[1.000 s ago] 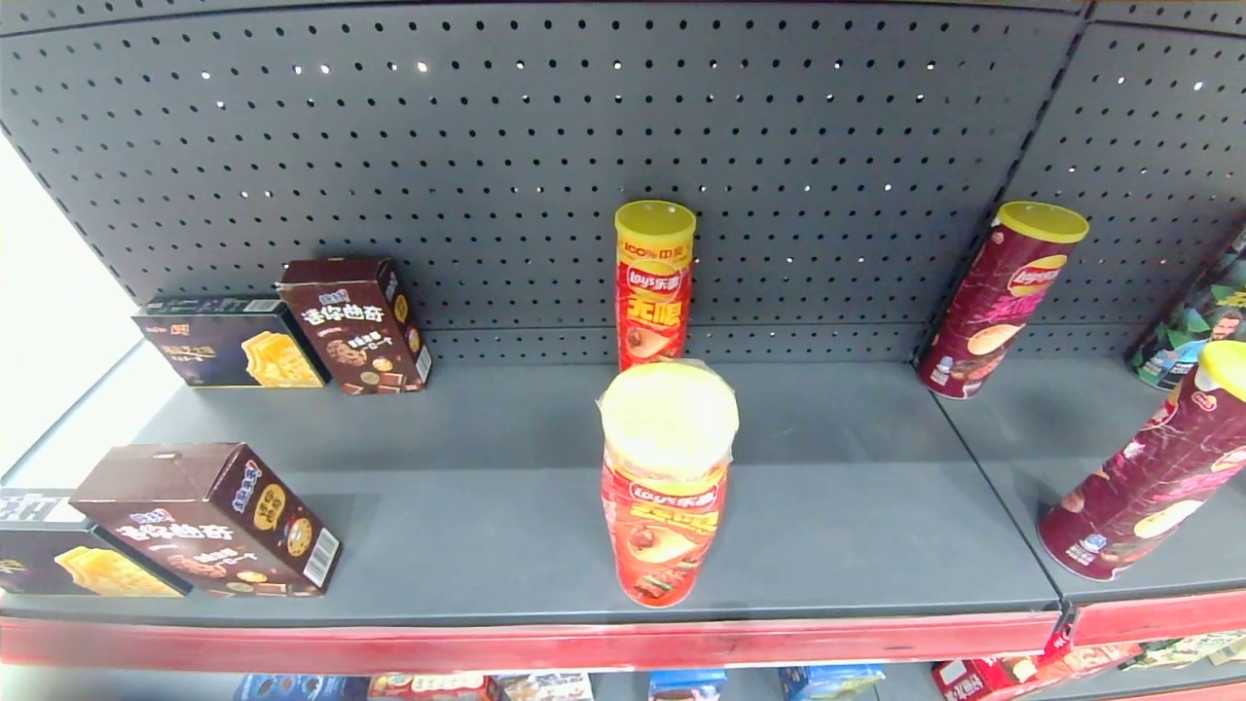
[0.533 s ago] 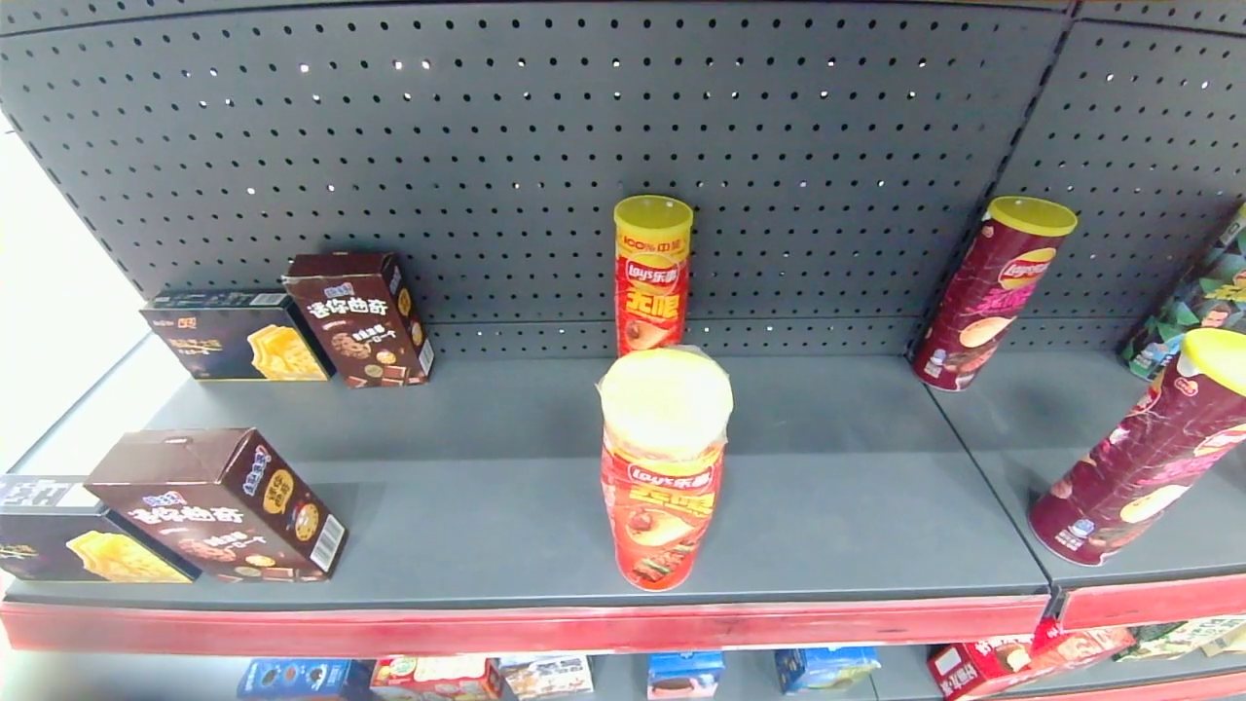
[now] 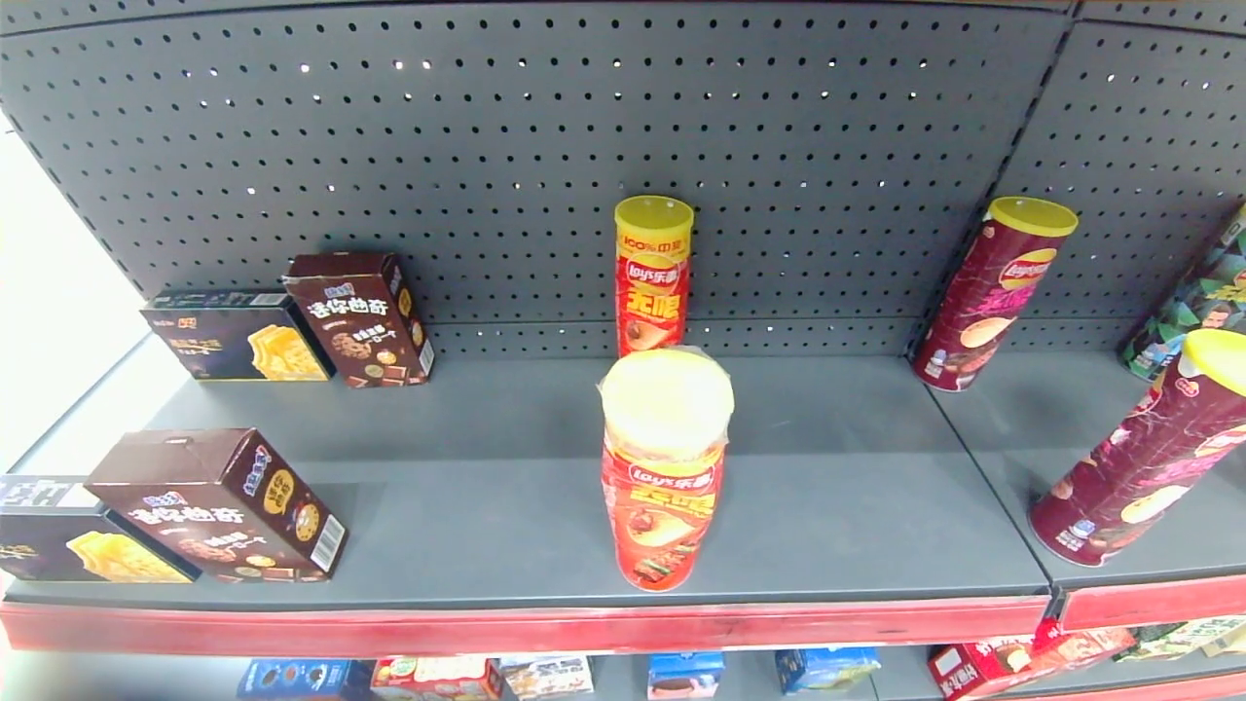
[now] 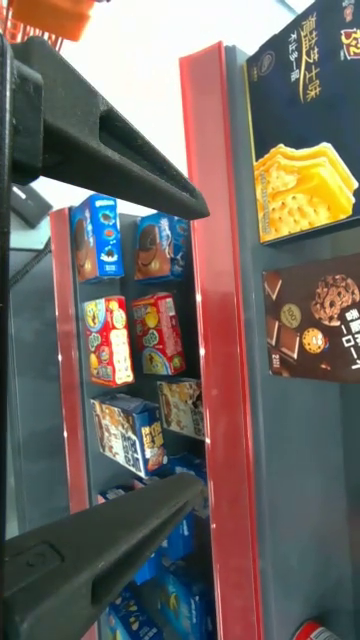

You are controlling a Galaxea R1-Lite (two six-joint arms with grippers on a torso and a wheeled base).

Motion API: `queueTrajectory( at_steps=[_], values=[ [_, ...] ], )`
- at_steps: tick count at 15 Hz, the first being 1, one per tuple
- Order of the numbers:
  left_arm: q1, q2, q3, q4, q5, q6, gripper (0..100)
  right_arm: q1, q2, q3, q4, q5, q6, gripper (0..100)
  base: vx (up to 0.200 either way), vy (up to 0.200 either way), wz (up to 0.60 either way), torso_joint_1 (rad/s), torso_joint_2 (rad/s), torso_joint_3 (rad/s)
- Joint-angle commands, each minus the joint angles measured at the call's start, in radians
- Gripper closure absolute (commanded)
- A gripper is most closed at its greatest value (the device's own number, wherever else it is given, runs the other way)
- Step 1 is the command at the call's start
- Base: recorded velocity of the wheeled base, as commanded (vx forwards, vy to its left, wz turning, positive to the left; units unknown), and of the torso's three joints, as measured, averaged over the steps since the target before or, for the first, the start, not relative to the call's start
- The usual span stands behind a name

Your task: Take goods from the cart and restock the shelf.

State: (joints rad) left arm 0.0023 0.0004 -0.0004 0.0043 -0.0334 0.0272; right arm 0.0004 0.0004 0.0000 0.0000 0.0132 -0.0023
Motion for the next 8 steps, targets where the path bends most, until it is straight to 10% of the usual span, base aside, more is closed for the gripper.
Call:
queueTrajectory(
  at_steps=[1,8],
  values=[
    [0.001,0.000,0.000,0.000,0.000,0.000,0,0.000,0.000,0.000,0.000,0.001,0.001,0,0.000,0.000,0.00,0.000,0.00,0.000],
    [0.001,0.000,0.000,0.000,0.000,0.000,0,0.000,0.000,0.000,0.000,0.001,-0.001,0,0.000,0.000,0.00,0.000,0.00,0.000]
  ],
)
